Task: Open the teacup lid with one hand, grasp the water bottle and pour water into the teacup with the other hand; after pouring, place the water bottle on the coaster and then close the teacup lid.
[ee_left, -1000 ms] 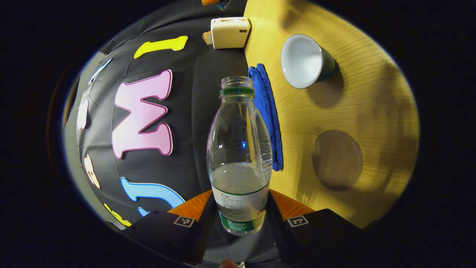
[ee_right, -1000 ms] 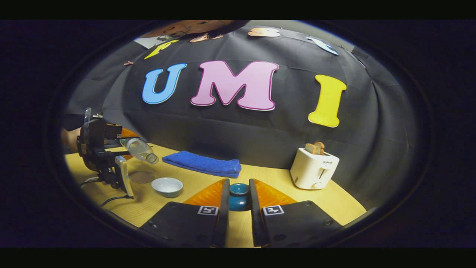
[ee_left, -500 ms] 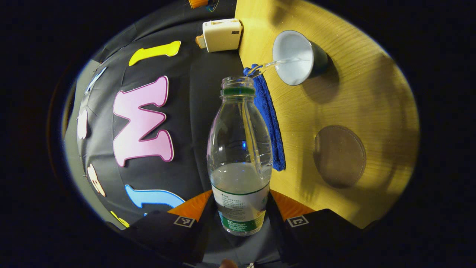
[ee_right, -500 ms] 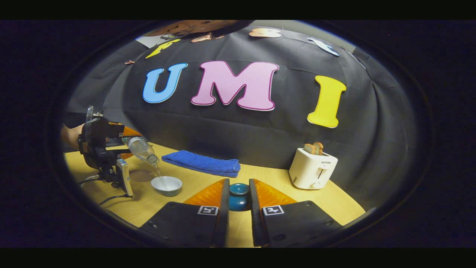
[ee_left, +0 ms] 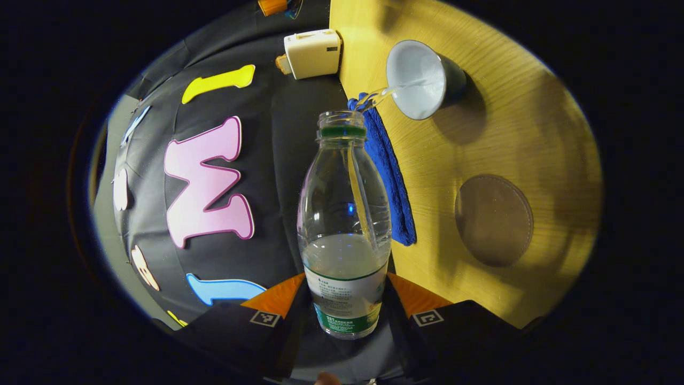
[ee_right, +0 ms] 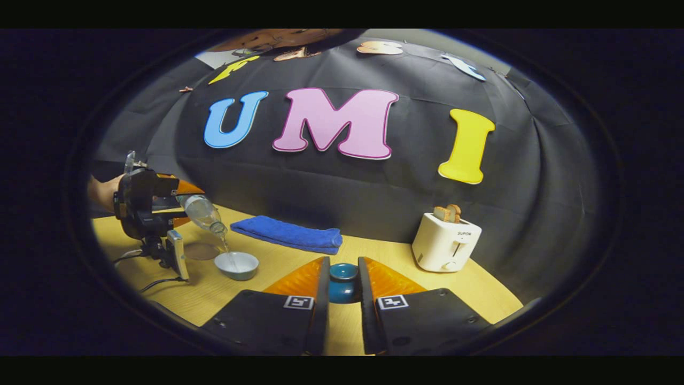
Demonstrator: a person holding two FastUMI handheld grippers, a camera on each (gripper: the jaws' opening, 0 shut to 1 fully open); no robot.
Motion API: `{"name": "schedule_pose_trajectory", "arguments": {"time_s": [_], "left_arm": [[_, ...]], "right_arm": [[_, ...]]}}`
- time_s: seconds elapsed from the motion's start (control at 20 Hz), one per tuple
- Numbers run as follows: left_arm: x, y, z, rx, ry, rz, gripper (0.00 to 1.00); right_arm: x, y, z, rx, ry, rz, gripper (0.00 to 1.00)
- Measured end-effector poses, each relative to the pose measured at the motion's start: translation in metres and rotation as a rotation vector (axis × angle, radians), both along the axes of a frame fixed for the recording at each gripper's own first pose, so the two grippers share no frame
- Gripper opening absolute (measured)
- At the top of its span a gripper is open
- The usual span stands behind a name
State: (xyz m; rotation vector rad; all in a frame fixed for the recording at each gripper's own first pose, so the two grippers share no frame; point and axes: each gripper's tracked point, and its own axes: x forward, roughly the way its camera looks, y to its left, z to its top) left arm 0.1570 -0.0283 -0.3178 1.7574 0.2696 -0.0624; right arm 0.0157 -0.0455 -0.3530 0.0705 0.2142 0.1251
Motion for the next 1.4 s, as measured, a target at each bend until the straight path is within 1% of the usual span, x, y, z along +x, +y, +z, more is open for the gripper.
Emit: {"name": "schedule_pose_trajectory", "arguments": {"time_s": [0.05, 0.1, 0.15, 0.25, 0.3, 0.35, 0.4, 0.55, 0.6, 0.65, 0.9, 0.95, 1.05, 1.1, 1.2, 1.25, 1.3, 1.4], "left_arm": [[0.000, -0.002, 0.001, 0.005, -0.003, -0.004, 0.74], [0.001, -0.002, 0.002, 0.009, -0.005, -0.009, 0.74], [0.002, -0.002, 0.002, 0.014, -0.002, -0.011, 0.74], [0.004, 0.000, 0.004, 0.030, -0.009, -0.014, 0.74], [0.005, 0.000, 0.006, 0.041, -0.013, -0.019, 0.74], [0.006, 0.001, 0.008, 0.050, -0.018, -0.024, 0.74], [0.008, 0.001, 0.012, 0.058, -0.025, -0.030, 0.74], [0.013, 0.001, 0.016, 0.092, -0.031, -0.046, 0.74], [0.014, 0.002, 0.018, 0.105, -0.032, -0.054, 0.74], [0.016, 0.001, 0.019, 0.116, -0.032, -0.062, 0.74], [0.022, 0.001, 0.029, 0.157, -0.051, -0.090, 0.74], [0.023, -0.001, 0.030, 0.159, -0.057, -0.097, 0.74], [0.024, -0.005, 0.034, 0.166, -0.071, -0.119, 0.74], [0.025, -0.007, 0.037, 0.173, -0.075, -0.130, 0.74], [0.027, -0.010, 0.041, 0.191, -0.085, -0.146, 0.74], [0.029, -0.010, 0.042, 0.200, -0.092, -0.153, 0.74], [0.030, -0.012, 0.044, 0.207, -0.097, -0.160, 0.74], [0.031, -0.015, 0.049, 0.221, -0.110, -0.181, 0.74]], "right_arm": [[0.000, 0.000, 0.000, -0.001, 0.000, 0.001, 0.24], [0.000, 0.000, 0.000, -0.002, 0.000, 0.002, 0.29], [-0.001, 0.000, 0.000, -0.004, -0.001, 0.002, 0.24], [0.000, 0.000, 0.001, -0.003, -0.003, 0.003, 0.24], [0.000, 0.000, 0.000, -0.001, -0.004, 0.003, 0.29], [0.000, 0.000, 0.000, 0.002, -0.003, 0.003, 0.28], [0.000, 0.000, -0.001, 0.003, -0.001, 0.002, 0.24], [0.001, -0.001, 0.000, 0.002, -0.005, 0.001, 0.24], [0.001, -0.001, 0.000, 0.001, -0.008, 0.000, 0.29], [0.001, -0.001, 0.001, 0.000, -0.011, -0.001, 0.24], [0.000, -0.003, 0.003, 0.000, -0.022, -0.005, 0.24], [0.001, -0.004, 0.004, 0.000, -0.023, -0.007, 0.29], [0.000, -0.006, 0.005, 0.003, -0.029, -0.010, 0.28], [0.000, -0.006, 0.005, 0.007, -0.030, -0.011, 0.34], [-0.003, -0.007, 0.005, 0.012, -0.030, -0.012, 0.24], [-0.003, -0.008, 0.005, 0.010, -0.030, -0.013, 0.24], [-0.004, -0.008, 0.005, 0.008, -0.033, -0.012, 0.34], [-0.006, -0.008, 0.006, -0.003, -0.039, -0.008, 0.24]]}}
